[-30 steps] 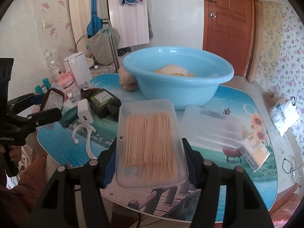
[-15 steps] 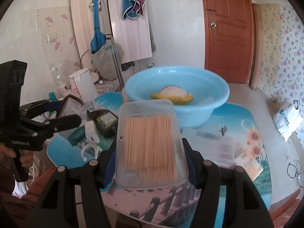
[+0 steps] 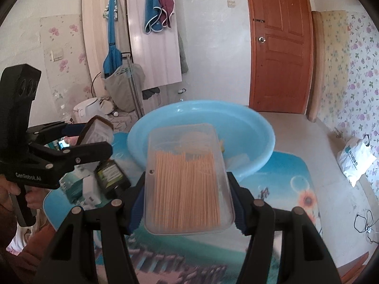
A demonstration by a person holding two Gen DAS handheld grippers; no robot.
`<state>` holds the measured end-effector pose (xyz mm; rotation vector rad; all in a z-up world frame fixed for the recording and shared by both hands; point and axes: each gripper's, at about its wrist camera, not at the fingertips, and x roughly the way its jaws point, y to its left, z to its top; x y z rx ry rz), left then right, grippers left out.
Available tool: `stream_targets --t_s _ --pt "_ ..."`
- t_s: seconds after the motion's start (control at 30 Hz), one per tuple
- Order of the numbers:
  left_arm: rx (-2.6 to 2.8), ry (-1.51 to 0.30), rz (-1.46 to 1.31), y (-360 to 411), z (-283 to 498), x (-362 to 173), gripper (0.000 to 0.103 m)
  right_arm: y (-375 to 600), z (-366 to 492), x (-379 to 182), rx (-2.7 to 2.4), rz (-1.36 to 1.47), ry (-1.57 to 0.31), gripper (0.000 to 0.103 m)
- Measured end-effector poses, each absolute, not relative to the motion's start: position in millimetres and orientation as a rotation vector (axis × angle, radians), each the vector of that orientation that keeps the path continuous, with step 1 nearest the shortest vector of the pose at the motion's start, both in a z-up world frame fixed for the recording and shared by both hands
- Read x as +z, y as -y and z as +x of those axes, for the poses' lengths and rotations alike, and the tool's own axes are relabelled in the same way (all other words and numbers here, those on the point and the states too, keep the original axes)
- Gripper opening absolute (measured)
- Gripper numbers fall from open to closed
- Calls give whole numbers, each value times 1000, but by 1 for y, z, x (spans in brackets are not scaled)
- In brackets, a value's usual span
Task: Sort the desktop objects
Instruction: 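Carry both boxes over the basin and release them inside with both tools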
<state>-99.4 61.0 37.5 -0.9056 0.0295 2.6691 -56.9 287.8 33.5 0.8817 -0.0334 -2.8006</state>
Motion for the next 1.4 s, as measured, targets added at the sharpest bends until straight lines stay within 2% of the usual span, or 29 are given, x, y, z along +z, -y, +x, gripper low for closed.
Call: stream_targets --t_s 0.47,0.5,0.57,0.63,1.03,1.13,1.4 --pt "2604 -99 -908 -96 -165 28 86 -313 -104 27 -2822 930 45 60" --pt "2601 -101 -911 -97 -167 27 87 -314 -107 27 -2823 926 48 60" --pt "2602 -100 -904 -98 -170 27 97 -313 -110 28 -2827 923 44 60" --pt "2595 -94 -893 -96 -170 27 100 -312 -114 28 -2830 923 41 60" --pt "2616 -66 -924 -76 -157 22 101 -293 -131 19 -2768 990 38 61" --pt "2629 -59 -936 -72 -147 20 101 -289 -127 13 -2764 1031 67 67" --pt "2643 -55 -992 -62 -120 6 103 -280 -98 20 -2790 992 31 70"
